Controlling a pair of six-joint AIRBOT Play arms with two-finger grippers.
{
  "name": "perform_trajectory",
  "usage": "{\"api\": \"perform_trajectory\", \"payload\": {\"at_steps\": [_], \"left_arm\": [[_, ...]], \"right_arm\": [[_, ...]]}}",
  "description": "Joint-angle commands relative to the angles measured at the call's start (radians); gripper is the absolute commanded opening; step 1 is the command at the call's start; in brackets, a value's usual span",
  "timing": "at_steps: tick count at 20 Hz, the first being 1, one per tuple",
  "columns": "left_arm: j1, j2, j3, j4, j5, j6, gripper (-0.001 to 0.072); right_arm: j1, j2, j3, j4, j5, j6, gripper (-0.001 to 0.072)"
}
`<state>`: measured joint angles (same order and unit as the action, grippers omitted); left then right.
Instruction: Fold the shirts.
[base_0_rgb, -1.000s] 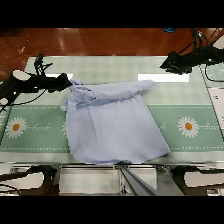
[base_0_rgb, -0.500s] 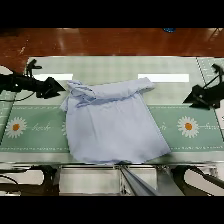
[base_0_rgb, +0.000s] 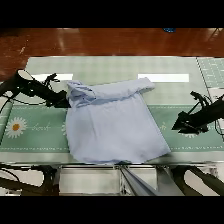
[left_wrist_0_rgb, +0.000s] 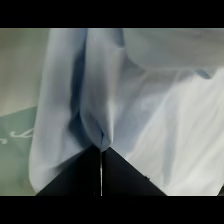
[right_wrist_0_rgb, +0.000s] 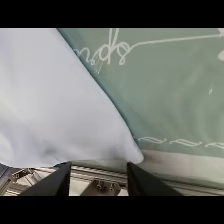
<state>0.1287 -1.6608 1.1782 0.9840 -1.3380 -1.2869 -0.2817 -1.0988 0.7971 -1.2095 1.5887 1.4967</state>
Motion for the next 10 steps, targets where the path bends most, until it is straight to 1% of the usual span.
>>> {"api": "perform_trajectory", "payload": {"at_steps": [1,5,10], "left_arm": [[-0.021,-0.014,0.0,0.026,0.022,0.014,0.0026],[-0.021,-0.013,0.0,0.027,0.026,0.023,0.0025],[-0.021,-0.013,0.0,0.026,0.029,0.022,0.0025]], "right_arm": [[0.005,0.006,-0.062,-0.009,0.018,0.01,0.0403],[0.005,0.006,-0.13,-0.11,-0.002,0.01,0.0404],[0.005,-0.097,-0.151,-0.058,-0.024,-0.006,0.0404]]}}
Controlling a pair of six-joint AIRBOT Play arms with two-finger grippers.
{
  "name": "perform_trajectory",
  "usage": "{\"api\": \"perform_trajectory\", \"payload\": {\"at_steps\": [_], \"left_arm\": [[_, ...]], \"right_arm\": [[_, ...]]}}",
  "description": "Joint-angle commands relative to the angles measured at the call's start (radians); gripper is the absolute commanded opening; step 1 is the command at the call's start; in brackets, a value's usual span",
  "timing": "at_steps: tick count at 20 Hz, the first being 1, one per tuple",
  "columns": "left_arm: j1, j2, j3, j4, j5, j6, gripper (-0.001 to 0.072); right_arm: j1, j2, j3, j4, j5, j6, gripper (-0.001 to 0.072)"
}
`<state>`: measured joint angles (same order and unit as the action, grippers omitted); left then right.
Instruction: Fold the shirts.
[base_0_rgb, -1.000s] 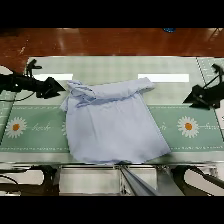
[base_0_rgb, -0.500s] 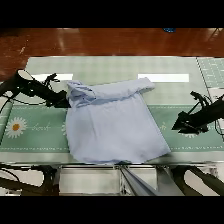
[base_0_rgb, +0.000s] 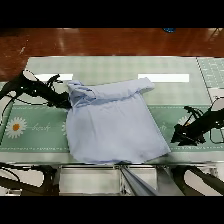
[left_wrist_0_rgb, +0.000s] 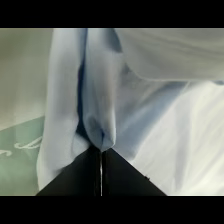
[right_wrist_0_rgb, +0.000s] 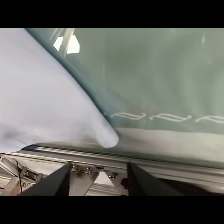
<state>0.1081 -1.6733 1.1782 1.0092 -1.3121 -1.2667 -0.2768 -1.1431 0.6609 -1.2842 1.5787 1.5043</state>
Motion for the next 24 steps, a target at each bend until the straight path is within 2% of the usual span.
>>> {"api": "perform_trajectory", "payload": {"at_steps": [1,8,13,14,16,19,24], "left_arm": [[-0.001,-0.001,0.0,0.001,0.003,0.002,0.0025],[-0.001,-0.001,0.0,0.001,0.037,-0.002,0.0026],[-0.001,-0.001,0.0,0.0,0.068,-0.012,0.0026],[-0.001,-0.001,0.0,0.0,0.071,-0.013,0.0026],[-0.001,0.0,0.0,0.0,0.071,-0.013,0.0026],[0.0,0.002,0.0,0.0,0.065,-0.013,0.0026],[0.0,0.002,0.0,0.0,0.063,-0.013,0.0026]], "right_arm": [[0.0,-0.084,-0.015,0.029,-0.018,-0.025,0.0404],[0.008,-0.201,-0.015,0.074,-0.092,-0.058,0.0403],[0.21,-0.203,-0.015,0.085,-0.182,-0.057,0.0388],[0.252,-0.203,-0.015,0.094,-0.187,-0.057,0.0314],[0.307,-0.201,-0.013,0.126,-0.192,-0.081,0.0025],[0.311,-0.145,-0.011,0.122,-0.206,-0.084,0.0021],[0.204,-0.058,-0.011,0.12,-0.195,-0.096,0.0021]]}}
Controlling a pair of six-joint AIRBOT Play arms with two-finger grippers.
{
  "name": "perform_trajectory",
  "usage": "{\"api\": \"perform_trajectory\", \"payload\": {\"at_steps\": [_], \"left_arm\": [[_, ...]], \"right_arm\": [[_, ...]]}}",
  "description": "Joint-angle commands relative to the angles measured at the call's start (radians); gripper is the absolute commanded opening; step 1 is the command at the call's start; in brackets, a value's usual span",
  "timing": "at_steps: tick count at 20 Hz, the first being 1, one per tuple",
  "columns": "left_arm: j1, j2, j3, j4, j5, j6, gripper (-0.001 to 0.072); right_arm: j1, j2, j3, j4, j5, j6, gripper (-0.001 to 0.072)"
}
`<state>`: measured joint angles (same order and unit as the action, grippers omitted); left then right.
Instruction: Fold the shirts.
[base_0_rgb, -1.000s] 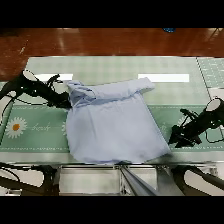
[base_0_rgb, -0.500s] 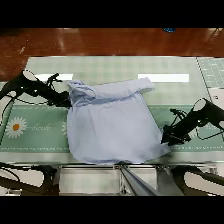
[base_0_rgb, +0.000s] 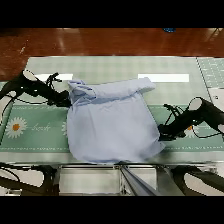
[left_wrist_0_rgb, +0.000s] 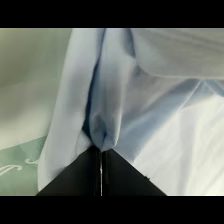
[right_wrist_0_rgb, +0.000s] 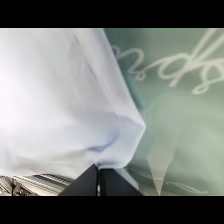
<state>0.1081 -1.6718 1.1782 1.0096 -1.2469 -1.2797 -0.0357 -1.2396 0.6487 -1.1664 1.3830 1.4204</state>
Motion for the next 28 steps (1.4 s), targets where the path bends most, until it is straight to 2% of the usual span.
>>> {"api": "perform_trajectory", "payload": {"at_steps": [1,6,8,12,15,19,22,25,26,27,28], "left_arm": [[-0.001,0.003,0.0,-0.003,-0.003,-0.002,0.0026],[0.057,0.082,-0.001,-0.046,0.037,-0.041,0.0026],[0.073,0.131,-0.003,-0.068,0.035,-0.041,0.0026],[0.046,0.262,-0.115,-0.072,0.027,-0.041,0.0026],[-0.011,0.398,-0.327,-0.119,0.072,-0.058,0.0026],[-0.161,0.536,-0.555,-0.252,0.159,-0.088,0.0026],[-0.311,0.548,-0.62,-0.263,0.265,-0.155,0.0026],[-0.367,0.545,-0.61,-0.266,0.346,-0.158,0.0027],[-0.348,0.545,-0.594,-0.266,0.339,-0.163,0.0068],[-0.318,0.545,-0.571,-0.265,0.301,-0.165,0.0245],[-0.275,0.545,-0.535,-0.263,0.234,-0.144,0.0517]], "right_arm": [[-0.051,0.04,0.008,0.001,-0.001,-0.021,0.0021],[-0.21,0.018,0.228,-0.088,0.002,-0.037,0.0021],[-0.274,-0.052,0.387,-0.111,0.005,-0.045,0.0021],[-0.309,-0.288,0.744,-0.026,0.001,-0.043,0.0021],[-0.284,-0.5,1.044,0.077,0.0,-0.018,0.0021],[-0.234,-0.737,1.368,0.116,-0.005,0.047,0.0021],[-0.206,-0.808,1.409,0.175,-0.075,0.055,0.0021],[-0.198,-0.829,1.408,0.199,-0.082,0.076,0.003],[-0.201,-0.826,1.408,0.196,-0.078,0.107,0.018],[-0.215,-0.818,1.408,0.197,-0.058,0.122,0.0413],[-0.235,-0.803,1.408,0.19,-0.03,0.122,0.0407]]}}
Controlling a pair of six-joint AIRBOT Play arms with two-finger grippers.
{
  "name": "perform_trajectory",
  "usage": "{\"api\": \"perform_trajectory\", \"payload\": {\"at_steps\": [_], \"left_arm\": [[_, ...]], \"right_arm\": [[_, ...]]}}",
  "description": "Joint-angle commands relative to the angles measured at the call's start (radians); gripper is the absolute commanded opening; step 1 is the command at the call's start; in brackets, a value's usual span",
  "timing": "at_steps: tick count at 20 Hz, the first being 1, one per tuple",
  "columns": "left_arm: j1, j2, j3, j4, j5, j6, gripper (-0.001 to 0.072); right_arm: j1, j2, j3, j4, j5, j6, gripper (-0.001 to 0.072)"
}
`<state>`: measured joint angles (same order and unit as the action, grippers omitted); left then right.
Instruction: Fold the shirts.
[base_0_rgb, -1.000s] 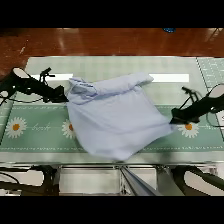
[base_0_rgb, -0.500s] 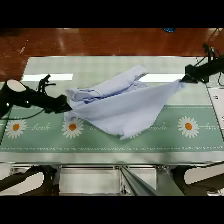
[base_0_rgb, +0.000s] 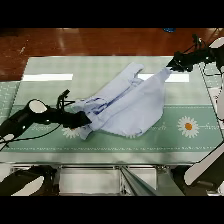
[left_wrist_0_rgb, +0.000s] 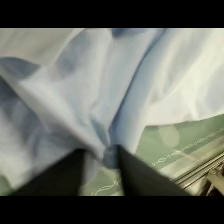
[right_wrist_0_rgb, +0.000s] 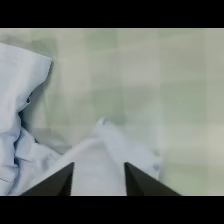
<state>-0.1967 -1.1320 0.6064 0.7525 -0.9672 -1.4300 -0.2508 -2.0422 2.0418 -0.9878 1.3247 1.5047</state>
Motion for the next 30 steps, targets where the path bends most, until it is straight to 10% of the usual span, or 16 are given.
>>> {"api": "perform_trajectory", "payload": {"at_steps": [1,5,10,17,27,29,30], "left_arm": [[0.078,0.006,0.077,0.004,-0.123,0.032,0.0508],[0.332,0.085,0.214,0.035,-0.248,0.084,0.0508],[0.56,0.092,0.117,0.047,-0.143,0.065,0.0508],[0.483,-0.239,0.098,-0.179,-0.18,0.309,0.0508],[0.301,-0.442,0.248,-0.33,-0.122,0.404,0.0495],[0.275,-0.464,0.286,-0.33,-0.137,0.406,0.0018],[0.269,-0.464,0.299,-0.33,-0.139,0.408,0.0025]], "right_arm": [[-0.045,0.023,0.015,-0.003,0.068,0.035,0.0406],[-0.18,0.192,-0.073,-0.118,0.247,-0.032,0.0406],[-0.291,0.586,-0.795,-0.024,-0.063,-0.13,0.0406],[-0.288,0.859,-1.313,0.161,-0.096,-0.262,0.0406],[-0.287,0.932,-1.511,0.097,-0.051,-0.253,0.0406],[-0.287,0.932,-1.529,0.124,-0.048,-0.252,0.0406],[-0.269,0.932,-1.53,0.124,-0.053,-0.245,0.0406]]}}
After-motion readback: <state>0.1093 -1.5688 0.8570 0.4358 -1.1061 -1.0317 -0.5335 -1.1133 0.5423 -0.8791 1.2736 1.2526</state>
